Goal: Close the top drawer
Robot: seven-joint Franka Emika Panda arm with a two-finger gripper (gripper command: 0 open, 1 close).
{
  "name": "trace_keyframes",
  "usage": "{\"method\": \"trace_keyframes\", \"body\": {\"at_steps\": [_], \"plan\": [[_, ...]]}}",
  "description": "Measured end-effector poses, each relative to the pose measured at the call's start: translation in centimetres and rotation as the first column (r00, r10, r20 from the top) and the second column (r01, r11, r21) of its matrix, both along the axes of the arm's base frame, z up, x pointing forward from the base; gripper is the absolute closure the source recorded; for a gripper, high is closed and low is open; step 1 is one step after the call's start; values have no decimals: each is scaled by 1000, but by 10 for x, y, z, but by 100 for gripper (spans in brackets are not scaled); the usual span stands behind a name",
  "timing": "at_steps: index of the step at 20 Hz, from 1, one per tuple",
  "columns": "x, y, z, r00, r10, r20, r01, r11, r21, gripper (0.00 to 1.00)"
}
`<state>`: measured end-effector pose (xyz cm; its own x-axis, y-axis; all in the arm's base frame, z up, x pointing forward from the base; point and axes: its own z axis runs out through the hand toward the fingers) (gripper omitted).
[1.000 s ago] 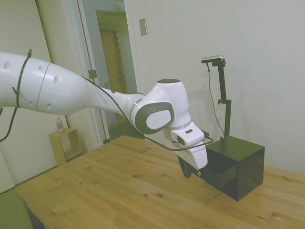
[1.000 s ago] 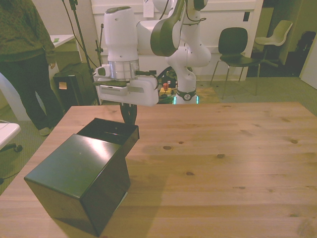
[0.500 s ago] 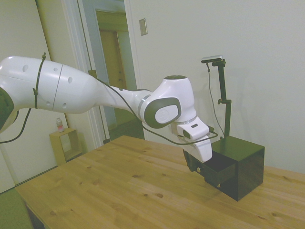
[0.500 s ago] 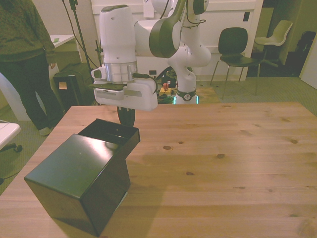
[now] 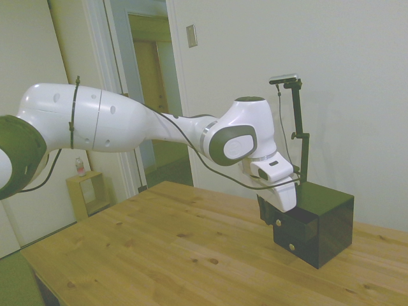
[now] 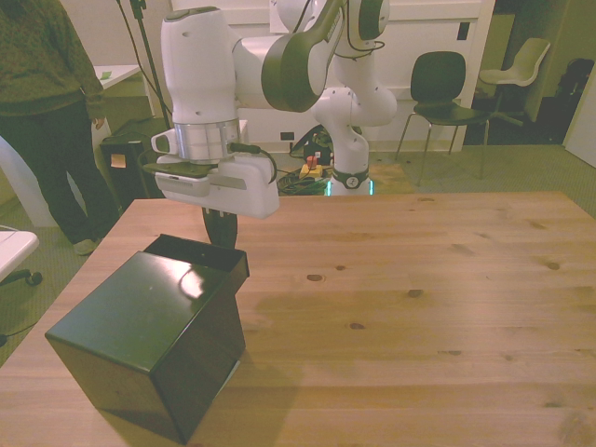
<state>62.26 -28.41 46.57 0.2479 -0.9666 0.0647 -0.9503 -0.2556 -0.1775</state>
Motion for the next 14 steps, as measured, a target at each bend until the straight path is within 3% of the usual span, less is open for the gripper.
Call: {"method": "trace_keyframes", "body": {"at_steps": [14], "plan": [[42, -19, 0, 999, -32, -13, 32, 999, -3, 100]]}}
